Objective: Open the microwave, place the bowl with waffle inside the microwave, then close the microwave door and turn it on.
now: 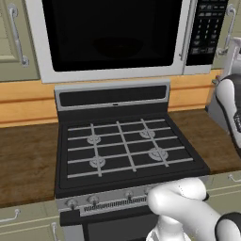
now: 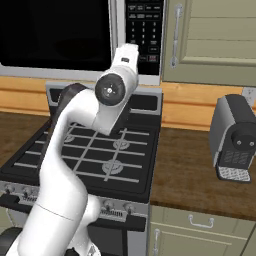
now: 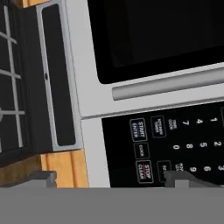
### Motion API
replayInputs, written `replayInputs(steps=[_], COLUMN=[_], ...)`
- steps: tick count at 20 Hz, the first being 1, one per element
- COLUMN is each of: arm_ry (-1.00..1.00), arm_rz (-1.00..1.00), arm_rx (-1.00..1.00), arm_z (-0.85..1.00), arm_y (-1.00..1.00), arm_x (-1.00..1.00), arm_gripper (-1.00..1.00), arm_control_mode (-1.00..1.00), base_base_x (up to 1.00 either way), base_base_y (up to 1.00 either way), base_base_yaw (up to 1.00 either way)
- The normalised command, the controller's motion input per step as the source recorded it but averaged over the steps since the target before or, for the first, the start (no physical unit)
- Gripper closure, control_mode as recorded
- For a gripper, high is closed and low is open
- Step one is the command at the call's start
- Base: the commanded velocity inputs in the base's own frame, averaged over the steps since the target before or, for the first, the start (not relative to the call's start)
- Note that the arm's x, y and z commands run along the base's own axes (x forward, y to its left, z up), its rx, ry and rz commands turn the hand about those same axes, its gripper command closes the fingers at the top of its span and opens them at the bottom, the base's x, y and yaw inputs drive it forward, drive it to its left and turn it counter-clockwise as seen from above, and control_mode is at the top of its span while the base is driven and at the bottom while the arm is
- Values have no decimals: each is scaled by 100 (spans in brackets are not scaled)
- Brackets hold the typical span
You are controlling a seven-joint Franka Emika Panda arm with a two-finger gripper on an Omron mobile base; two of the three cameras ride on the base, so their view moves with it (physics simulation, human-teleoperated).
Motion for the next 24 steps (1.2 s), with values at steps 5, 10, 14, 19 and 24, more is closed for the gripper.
replayInputs(steps=[5, 10, 14, 19, 24], arm_ry=[-38, -27, -6, 0, 0], arm_rz=[13, 10, 10, 7, 7], arm_rx=[8, 0, 0, 0, 0], arm_z=[0, 18, 36, 8, 0], arm_y=[8, 30, 3, 0, -5], arm_x=[2, 20, 55, 49, 45], arm_gripper=[100, 100, 100, 100, 100], arm_control_mode=[-100, -100, -100, -100, -100], base_base_x=[0, 0, 0, 0, 0], base_base_y=[0, 0, 0, 0, 0], base_base_yaw=[0, 0, 0, 0, 0])
